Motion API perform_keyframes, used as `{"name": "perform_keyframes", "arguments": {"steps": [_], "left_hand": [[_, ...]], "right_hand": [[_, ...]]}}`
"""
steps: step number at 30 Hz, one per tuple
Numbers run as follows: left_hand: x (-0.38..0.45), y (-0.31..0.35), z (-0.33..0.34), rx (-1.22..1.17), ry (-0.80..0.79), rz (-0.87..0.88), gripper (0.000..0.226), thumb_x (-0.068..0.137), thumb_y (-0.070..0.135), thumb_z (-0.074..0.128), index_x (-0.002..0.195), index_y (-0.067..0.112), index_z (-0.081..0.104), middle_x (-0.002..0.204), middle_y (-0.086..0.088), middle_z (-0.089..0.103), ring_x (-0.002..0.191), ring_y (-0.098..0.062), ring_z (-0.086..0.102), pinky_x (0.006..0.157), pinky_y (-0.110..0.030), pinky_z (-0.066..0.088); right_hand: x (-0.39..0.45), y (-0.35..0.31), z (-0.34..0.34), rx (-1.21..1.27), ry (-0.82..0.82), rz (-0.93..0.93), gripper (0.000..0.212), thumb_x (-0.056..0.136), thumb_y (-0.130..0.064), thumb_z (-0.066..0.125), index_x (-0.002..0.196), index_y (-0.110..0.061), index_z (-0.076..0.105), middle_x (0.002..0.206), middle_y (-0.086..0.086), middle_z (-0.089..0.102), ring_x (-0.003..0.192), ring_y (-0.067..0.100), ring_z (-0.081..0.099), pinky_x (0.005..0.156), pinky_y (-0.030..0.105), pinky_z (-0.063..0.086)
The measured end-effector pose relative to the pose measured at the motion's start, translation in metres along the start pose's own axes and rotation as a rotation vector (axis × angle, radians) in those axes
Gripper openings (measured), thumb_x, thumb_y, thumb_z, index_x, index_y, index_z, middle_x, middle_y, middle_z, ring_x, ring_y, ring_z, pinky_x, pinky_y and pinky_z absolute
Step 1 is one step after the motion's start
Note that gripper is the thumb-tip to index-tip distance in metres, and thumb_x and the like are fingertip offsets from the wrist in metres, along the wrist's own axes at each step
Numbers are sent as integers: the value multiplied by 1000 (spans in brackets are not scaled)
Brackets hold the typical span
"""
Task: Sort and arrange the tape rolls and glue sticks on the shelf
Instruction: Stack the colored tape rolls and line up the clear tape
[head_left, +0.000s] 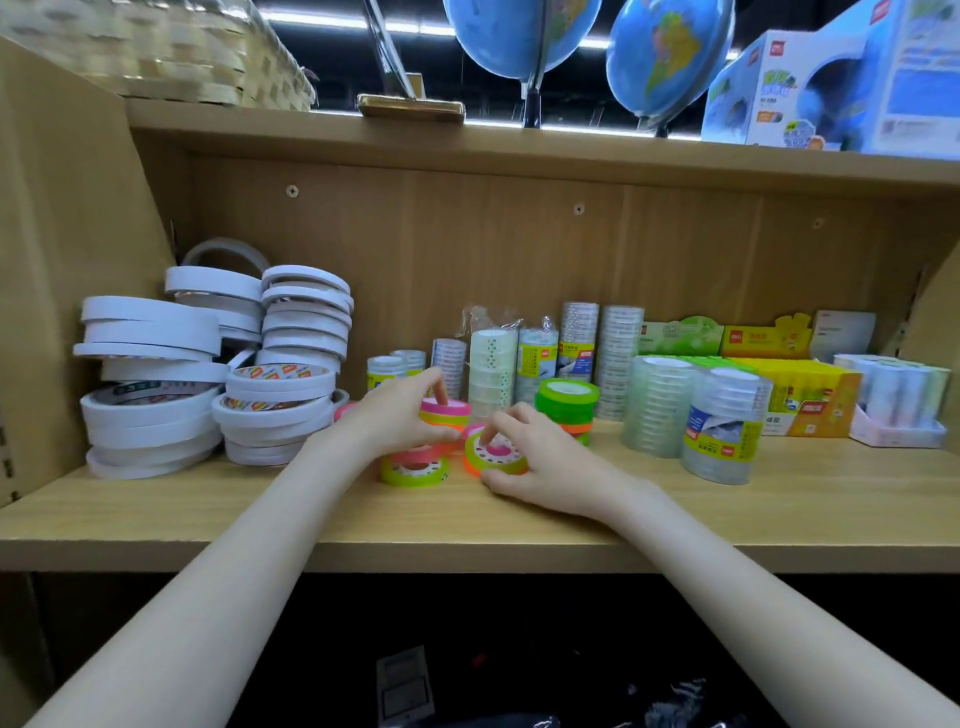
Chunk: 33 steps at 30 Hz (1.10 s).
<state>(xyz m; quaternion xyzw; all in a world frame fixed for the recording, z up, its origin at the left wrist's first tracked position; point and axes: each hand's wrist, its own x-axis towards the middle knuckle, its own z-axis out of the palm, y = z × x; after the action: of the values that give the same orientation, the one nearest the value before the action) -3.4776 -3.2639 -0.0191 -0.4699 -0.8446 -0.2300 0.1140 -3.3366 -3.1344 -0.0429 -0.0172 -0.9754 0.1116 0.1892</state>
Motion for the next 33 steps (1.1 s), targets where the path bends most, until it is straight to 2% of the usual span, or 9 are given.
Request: {"name": "perform_keyframes", "arguments": {"steps": [4, 7, 10, 12, 15, 19, 25, 30, 33], "left_hand": [[0, 5, 2, -101, -42, 61, 38, 72, 37, 77, 89, 23, 46, 101, 6, 56, 103, -13, 51, 78, -28, 42], [-1, 7, 3, -128, -76, 77, 38, 73, 39, 76, 91, 24, 46, 102, 7, 57, 104, -14, 52, 81, -31, 44], [-1, 9, 5, -71, -61, 58, 40, 74, 40, 75, 92, 24, 43, 107, 2, 58, 105, -17, 53, 81, -33, 45], [-2, 13, 7, -86, -9, 64, 39, 74, 38, 75, 91, 23, 43, 102, 2, 58, 100, -17, 52, 75, -31, 42], [-8, 18, 1, -236, 166, 77, 38, 74, 34, 76, 88, 20, 43, 96, 2, 57, 88, -17, 52, 66, -26, 38], [-24, 14, -28, -348, 302, 79, 36, 74, 29, 77, 87, 20, 45, 99, 1, 54, 93, -14, 51, 74, -29, 40], [-56, -1, -32, -240, 29, 53, 34, 74, 32, 76, 85, 25, 44, 89, 8, 54, 88, -16, 50, 79, -33, 42], [-64, -2, -13, -245, 6, 55, 38, 78, 36, 72, 95, 22, 40, 93, 11, 50, 84, -4, 48, 68, -12, 39], [-65, 0, -13, -235, -12, 61, 46, 73, 38, 76, 97, 26, 39, 94, 17, 45, 84, 1, 46, 63, -6, 38]], "right_hand": [[-23, 8, -13, 77, 8, 13, 29, 81, -31, 67, 106, -23, 54, 113, -3, 43, 107, 9, 40, 85, 16, 28], [-34, 12, -16, 157, 56, 41, 31, 77, -34, 73, 101, -29, 55, 117, -2, 41, 115, 10, 40, 91, 17, 27], [-30, 7, -14, 140, 96, 92, 36, 74, -38, 75, 100, -23, 55, 115, -2, 43, 109, 10, 44, 83, 15, 28], [-26, 4, -11, 101, 125, 105, 36, 75, -35, 75, 101, -18, 57, 114, -2, 41, 102, 9, 43, 76, 13, 26], [-26, 7, -9, 119, 193, 104, 30, 74, -30, 76, 96, -18, 61, 115, -2, 42, 105, 8, 44, 85, 13, 28], [-31, 14, -26, 578, 283, 201, 12, 77, -24, 74, 82, -23, 63, 104, 1, 59, 96, 15, 61, 89, 26, 45], [-19, 9, -40, 926, 263, 285, 18, 87, -29, 62, 85, -11, 66, 90, 7, 68, 89, 25, 64, 95, 47, 49], [-15, 4, -35, 382, 147, 145, 22, 73, -35, 76, 83, -17, 67, 87, -5, 66, 87, 8, 61, 84, 27, 46], [-24, 7, -36, 134, 44, 123, 28, 68, -39, 79, 84, -26, 60, 107, -4, 50, 100, 10, 50, 90, 27, 39]]}}
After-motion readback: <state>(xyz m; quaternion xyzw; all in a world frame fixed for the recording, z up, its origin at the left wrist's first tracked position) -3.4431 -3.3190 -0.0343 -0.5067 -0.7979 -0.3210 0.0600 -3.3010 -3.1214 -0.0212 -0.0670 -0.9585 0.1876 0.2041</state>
